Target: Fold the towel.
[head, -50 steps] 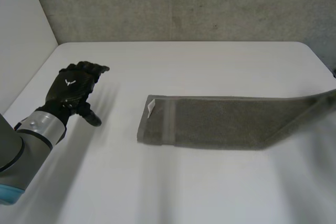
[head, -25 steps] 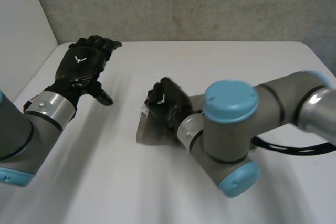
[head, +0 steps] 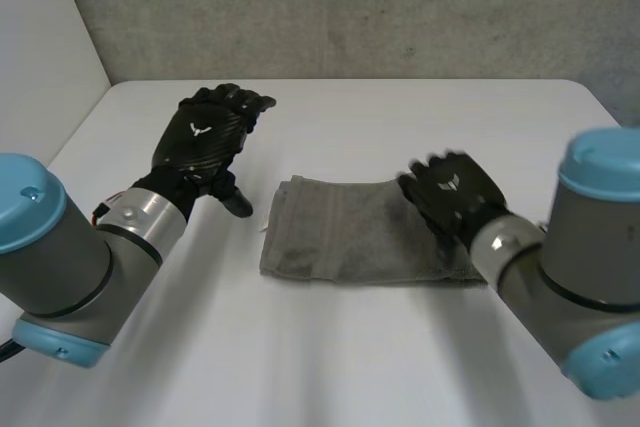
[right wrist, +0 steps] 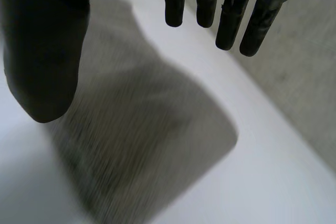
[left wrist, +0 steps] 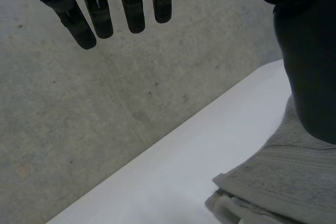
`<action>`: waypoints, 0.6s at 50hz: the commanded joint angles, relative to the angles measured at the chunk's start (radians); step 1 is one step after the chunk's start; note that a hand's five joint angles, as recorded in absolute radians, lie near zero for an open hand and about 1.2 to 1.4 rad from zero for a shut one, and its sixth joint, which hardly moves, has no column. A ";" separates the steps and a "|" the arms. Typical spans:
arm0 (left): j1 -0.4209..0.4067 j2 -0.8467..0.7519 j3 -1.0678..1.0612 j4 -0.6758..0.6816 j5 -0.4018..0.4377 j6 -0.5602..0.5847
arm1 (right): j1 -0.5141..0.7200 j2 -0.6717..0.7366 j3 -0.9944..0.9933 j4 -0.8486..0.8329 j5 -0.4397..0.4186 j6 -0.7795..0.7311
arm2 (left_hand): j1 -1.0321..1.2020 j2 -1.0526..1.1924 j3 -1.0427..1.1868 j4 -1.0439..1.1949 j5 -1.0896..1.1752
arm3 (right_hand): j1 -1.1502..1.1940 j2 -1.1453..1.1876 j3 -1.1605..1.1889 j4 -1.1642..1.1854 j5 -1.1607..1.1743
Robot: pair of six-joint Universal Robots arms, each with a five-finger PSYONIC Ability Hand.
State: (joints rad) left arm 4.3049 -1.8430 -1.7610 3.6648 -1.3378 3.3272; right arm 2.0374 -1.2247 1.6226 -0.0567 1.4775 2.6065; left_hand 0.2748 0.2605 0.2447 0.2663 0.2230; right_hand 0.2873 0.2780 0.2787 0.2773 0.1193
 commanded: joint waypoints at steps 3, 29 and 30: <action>-0.033 -0.027 0.006 0.000 0.000 0.001 | -0.103 0.040 0.157 -0.103 -0.020 -0.017 | -0.079 -0.065 -0.049 -0.070 -0.202 | 0.132 0.142 0.141 0.142 0.126; -0.034 -0.018 0.011 0.000 -0.004 -0.002 | -0.061 0.079 0.086 -0.250 0.119 -0.397 | -0.079 -0.065 -0.049 -0.070 -0.202 | 1.109 1.118 1.118 1.119 1.102; -0.034 -0.018 0.011 0.000 -0.004 -0.002 | -0.060 0.079 0.086 -0.250 0.119 -0.398 | -0.079 -0.065 -0.049 -0.070 -0.202 | 1.109 1.118 1.118 1.119 1.102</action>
State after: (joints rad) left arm 4.2691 -1.8692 -1.7554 3.6647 -1.3404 3.3265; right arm 1.9272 -1.1367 1.7564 -0.2708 1.5623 2.4103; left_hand 0.2748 0.2605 0.2447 0.2663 0.2230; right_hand 1.2786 1.2696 1.3312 1.3396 1.1504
